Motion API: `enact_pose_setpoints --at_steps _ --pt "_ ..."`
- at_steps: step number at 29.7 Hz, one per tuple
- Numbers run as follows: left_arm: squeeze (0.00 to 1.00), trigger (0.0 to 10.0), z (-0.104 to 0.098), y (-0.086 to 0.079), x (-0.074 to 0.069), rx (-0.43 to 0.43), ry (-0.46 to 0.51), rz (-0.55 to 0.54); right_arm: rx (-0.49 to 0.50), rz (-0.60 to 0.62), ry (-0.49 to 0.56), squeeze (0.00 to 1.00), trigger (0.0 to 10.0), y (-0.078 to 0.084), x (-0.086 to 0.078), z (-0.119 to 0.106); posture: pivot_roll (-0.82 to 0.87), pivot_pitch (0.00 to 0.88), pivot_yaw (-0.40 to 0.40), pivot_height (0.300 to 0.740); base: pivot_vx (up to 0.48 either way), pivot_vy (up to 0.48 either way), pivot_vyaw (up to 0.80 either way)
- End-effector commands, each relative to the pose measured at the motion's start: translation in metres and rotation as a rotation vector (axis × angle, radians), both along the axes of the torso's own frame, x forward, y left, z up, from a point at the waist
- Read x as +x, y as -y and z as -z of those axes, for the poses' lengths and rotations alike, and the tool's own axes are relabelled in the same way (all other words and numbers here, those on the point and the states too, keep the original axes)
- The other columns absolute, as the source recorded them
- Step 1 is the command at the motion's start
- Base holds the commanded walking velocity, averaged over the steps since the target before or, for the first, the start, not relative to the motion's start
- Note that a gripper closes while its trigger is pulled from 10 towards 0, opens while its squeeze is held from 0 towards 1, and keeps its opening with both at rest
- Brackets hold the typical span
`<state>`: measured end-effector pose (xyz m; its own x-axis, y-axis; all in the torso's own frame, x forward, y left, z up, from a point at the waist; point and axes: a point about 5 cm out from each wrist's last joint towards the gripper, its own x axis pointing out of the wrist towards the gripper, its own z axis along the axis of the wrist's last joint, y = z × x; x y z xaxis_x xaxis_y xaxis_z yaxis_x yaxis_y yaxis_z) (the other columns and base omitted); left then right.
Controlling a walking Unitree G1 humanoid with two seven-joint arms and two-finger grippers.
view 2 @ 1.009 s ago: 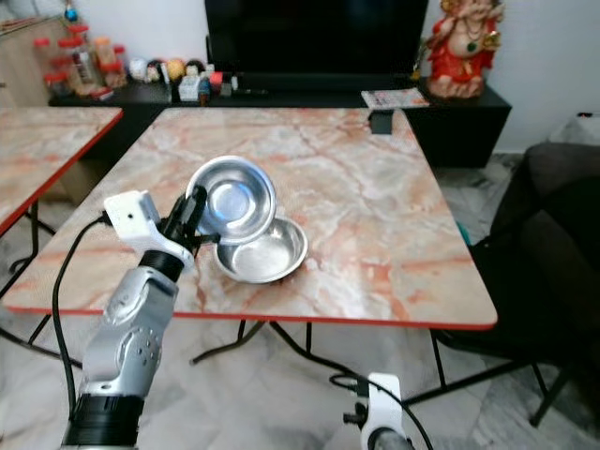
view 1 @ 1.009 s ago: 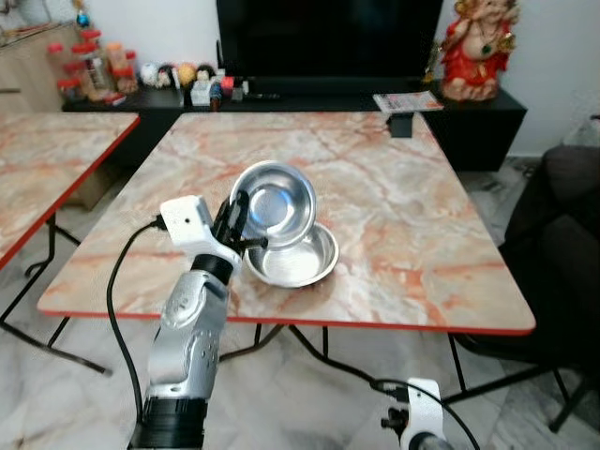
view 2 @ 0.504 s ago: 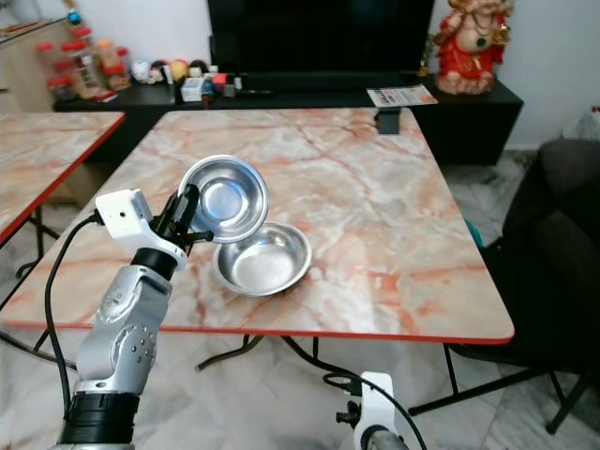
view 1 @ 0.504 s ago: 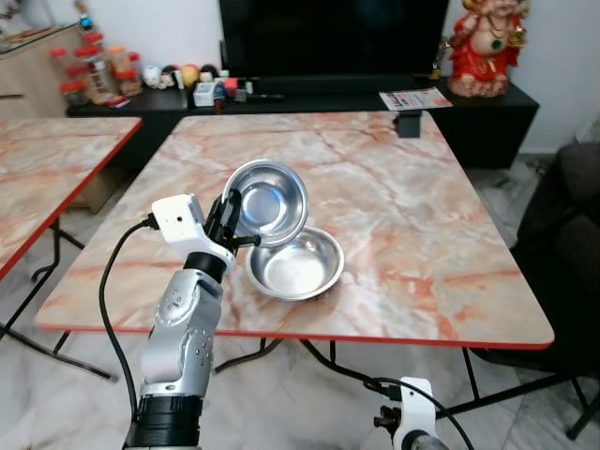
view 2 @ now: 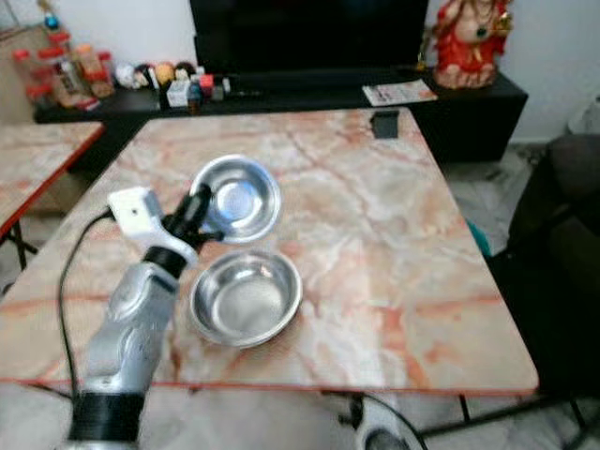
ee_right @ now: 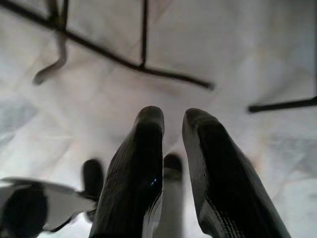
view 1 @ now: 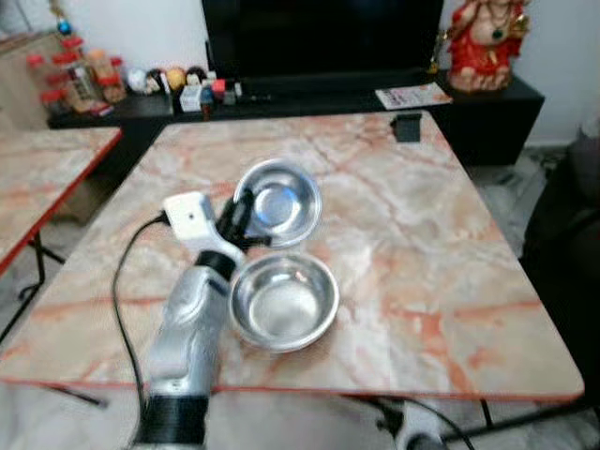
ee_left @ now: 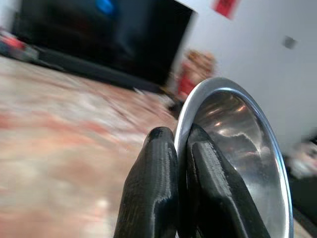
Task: Setting the table
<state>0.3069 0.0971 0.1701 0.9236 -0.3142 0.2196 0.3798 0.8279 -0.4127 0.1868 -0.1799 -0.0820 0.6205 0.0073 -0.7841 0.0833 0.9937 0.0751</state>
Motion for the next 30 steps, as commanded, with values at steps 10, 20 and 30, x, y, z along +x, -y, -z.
enact_pose_setpoints --at_steps 10,20,30 --pt "0.00 10.0 0.022 -0.010 -0.013 -0.051 -0.218 0.073 0.032 -0.004 -0.008 0.00 10.0 -0.015 -0.004 0.003 0.08 0.000 0.057 0.740 0.000 0.000 0.00" --pt "0.00 10.0 0.035 0.000 -0.018 0.000 -0.390 0.108 0.038 0.006 -0.020 0.00 10.0 -0.018 -0.010 0.006 0.08 0.000 0.072 0.740 0.000 0.000 0.00" --pt "0.00 10.0 0.035 -0.001 -0.014 0.044 -0.451 0.081 0.043 0.008 -0.022 0.00 10.0 -0.019 -0.011 0.006 0.08 0.000 0.078 0.740 0.000 0.000 0.00"
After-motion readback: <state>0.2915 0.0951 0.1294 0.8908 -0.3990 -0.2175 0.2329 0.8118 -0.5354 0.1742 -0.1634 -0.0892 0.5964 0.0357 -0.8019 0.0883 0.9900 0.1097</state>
